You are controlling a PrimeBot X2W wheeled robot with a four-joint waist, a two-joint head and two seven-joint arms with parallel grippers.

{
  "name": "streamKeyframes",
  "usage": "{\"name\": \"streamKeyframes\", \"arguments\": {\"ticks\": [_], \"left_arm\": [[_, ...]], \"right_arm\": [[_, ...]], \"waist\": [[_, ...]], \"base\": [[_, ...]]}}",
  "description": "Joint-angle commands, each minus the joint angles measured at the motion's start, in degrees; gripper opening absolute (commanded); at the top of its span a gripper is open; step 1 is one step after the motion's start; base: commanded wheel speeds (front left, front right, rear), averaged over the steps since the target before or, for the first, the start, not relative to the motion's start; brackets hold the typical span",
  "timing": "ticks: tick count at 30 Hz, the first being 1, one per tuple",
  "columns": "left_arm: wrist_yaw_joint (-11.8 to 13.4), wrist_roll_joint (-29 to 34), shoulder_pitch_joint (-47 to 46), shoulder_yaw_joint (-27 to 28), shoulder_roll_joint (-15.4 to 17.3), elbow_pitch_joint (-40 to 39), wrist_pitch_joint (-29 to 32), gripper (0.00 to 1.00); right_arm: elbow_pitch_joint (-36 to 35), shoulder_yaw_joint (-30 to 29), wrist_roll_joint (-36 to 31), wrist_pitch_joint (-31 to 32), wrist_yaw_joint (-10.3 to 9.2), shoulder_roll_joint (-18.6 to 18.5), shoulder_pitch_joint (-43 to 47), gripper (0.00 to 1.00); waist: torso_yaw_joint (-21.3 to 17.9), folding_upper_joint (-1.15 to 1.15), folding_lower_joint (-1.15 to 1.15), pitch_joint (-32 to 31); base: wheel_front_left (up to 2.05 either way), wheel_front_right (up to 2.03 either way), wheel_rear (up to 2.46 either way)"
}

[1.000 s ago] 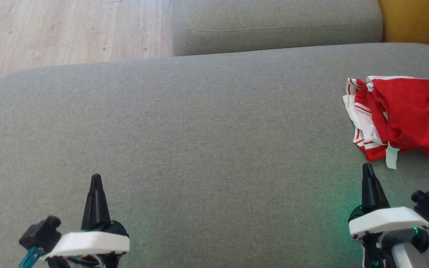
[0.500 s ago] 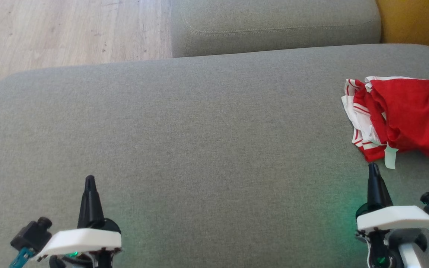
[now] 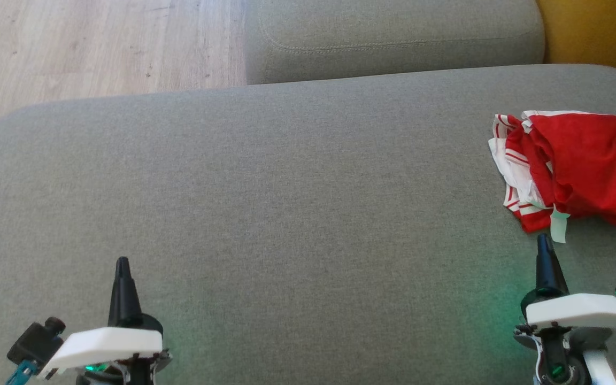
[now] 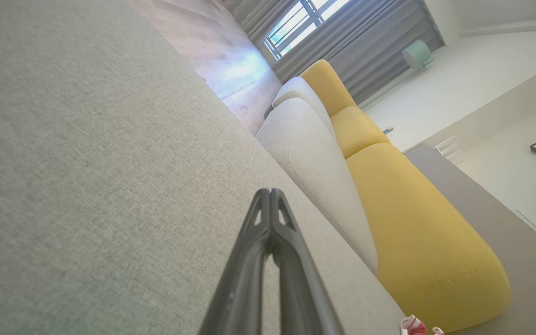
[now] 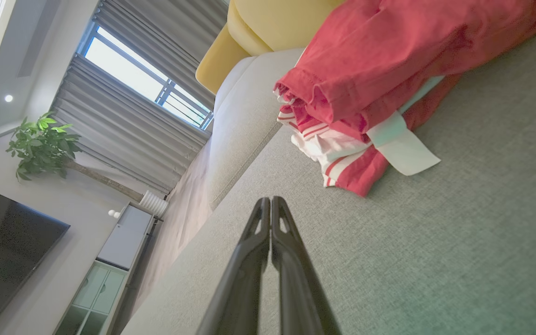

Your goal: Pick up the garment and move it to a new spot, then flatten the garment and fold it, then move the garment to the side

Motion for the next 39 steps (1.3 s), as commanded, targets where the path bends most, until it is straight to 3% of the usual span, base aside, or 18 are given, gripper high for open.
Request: {"name": "streamKeyframes", "arguments": {"ticks": [1, 39], "left_arm": [[-0.38, -1.16, -3.19, 1.73, 0.71, -1.63, 0.29, 0.0], [-0.67, -22.43, -4.38, 6.0, 0.83, -0.91, 6.73, 0.0]], "right_arm": [[-2.24, 0.2, 1.38, 0.33, -0.02, -0.16, -2.7, 0.0], [-4.62, -2.3, 24.94, 6.43, -0.03, -0.21, -3.01, 0.0]], "waist": [[-0.01, 0.0, 0.0, -0.02], [-0.46, 0.0, 0.0, -0.82]], "base": [[0.0, 0.0, 0.0], [0.0, 0.0, 0.0]]}}
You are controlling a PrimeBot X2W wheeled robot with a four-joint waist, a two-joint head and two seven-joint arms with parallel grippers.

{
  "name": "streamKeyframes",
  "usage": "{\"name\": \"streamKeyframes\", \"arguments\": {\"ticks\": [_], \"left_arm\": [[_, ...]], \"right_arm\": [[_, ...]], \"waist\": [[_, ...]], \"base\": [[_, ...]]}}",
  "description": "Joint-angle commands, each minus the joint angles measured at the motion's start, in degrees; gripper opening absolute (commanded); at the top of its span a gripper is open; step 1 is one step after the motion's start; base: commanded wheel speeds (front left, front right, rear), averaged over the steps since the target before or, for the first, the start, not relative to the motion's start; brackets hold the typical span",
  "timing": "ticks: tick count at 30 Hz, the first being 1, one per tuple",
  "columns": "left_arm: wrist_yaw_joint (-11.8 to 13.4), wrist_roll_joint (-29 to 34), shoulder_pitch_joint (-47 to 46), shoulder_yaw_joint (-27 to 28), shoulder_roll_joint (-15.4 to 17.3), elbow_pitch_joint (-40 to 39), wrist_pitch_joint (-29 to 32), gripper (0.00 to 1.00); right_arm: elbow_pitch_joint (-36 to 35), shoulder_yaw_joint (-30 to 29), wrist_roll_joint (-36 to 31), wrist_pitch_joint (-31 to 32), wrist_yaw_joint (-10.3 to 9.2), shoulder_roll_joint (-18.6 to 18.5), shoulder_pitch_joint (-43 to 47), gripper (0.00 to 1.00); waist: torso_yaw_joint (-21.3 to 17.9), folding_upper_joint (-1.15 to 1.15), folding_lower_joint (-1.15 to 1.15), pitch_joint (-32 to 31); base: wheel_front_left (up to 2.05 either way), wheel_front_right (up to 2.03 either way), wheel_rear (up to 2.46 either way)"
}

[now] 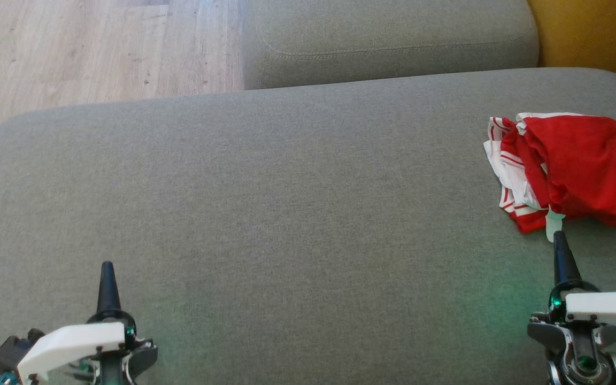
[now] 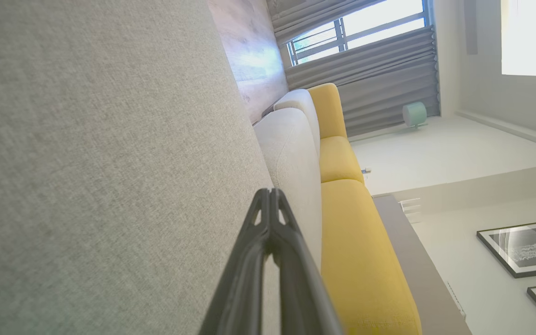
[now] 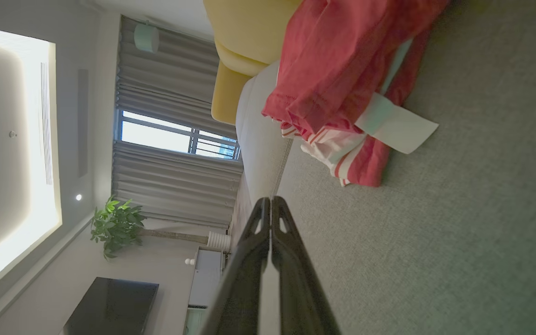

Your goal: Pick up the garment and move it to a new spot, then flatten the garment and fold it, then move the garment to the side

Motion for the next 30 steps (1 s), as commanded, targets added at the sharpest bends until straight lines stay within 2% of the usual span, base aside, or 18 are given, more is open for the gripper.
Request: {"name": "streamKeyframes", "arguments": {"ticks": [1, 25, 30], "left_arm": [[-0.24, -1.26, -3.25, 2.27, 0.81, -1.49, 0.56, 0.0], [-0.42, -14.61, -4.01, 5.09, 0.81, -1.02, 4.72, 0.0], [-0.42, -14.67, -4.02, 5.17, 0.76, -1.02, 4.8, 0.0]], "right_arm": [[-2.36, 0.75, 1.5, 0.47, -0.03, -0.22, -2.98, 0.0], [-3.87, -0.83, 16.39, 4.32, -0.04, -0.26, -3.18, 0.0], [-3.88, -0.84, 16.51, 4.35, -0.04, -0.26, -3.18, 0.0]], "waist": [[-0.01, 0.0, 0.0, -0.02], [-0.29, 0.0, 0.0, -0.53], [-0.3, 0.0, 0.0, -0.53]], "base": [[0.0, 0.0, 0.0], [0.0, 0.0, 0.0], [0.0, 0.0, 0.0]]}}
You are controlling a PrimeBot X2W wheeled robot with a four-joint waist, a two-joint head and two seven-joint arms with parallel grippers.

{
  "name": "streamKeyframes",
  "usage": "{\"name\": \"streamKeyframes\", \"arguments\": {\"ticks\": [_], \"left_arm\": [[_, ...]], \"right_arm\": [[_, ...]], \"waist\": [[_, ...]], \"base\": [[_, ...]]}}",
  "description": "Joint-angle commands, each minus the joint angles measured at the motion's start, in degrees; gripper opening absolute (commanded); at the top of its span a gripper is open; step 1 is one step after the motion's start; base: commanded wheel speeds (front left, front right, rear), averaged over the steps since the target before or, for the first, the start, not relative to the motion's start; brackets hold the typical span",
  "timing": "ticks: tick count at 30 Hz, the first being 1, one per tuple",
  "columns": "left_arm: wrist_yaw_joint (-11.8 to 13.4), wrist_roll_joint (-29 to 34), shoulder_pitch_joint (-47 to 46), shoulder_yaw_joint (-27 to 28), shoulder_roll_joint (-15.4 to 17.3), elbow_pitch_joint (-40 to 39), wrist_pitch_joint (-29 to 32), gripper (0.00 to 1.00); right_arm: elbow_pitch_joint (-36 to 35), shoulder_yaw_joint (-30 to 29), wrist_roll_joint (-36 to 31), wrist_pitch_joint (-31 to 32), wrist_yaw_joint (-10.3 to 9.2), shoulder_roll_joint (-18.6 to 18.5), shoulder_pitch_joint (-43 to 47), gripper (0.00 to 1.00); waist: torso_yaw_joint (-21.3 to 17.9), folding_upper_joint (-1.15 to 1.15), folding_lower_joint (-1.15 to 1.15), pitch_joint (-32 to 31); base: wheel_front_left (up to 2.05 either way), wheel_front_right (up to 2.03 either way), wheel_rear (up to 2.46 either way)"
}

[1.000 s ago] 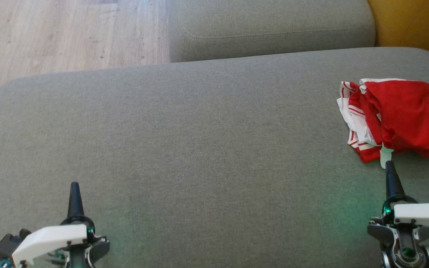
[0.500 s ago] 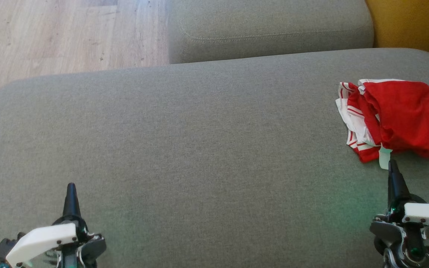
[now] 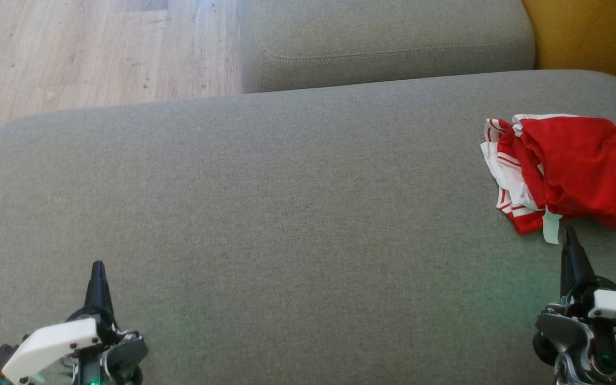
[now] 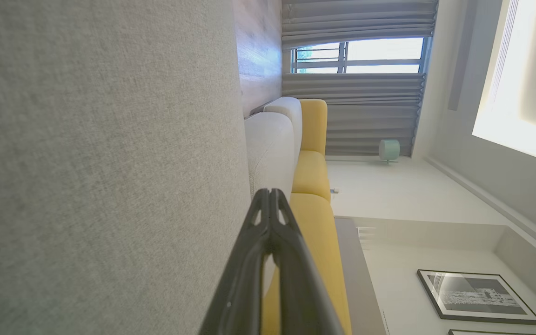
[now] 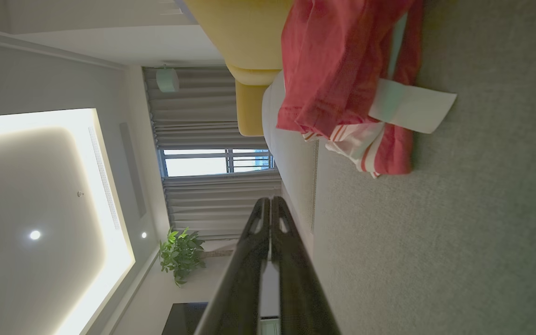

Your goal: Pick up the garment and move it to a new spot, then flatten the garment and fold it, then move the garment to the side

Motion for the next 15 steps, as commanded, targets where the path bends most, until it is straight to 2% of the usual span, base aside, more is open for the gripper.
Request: {"name": "streamKeyframes", "arguments": {"ticks": [1, 15], "left_arm": [[-0.4, -0.11, -2.87, 2.01, 0.77, -1.61, 0.28, 0.0], [-0.4, 0.01, -2.88, 2.15, 0.67, -1.61, 0.39, 0.0]], "right_arm": [[-2.25, 1.15, 0.4, 0.33, -0.04, -0.26, -3.07, 0.0], [-2.25, 1.15, 0.4, 0.33, -0.04, -0.26, -3.07, 0.0]], "waist": [[0.0, 0.0, 0.0, 0.0], [0.0, 0.0, 0.0, 0.0]], "base": [[0.0, 0.0, 0.0], [0.0, 0.0, 0.0]]}}
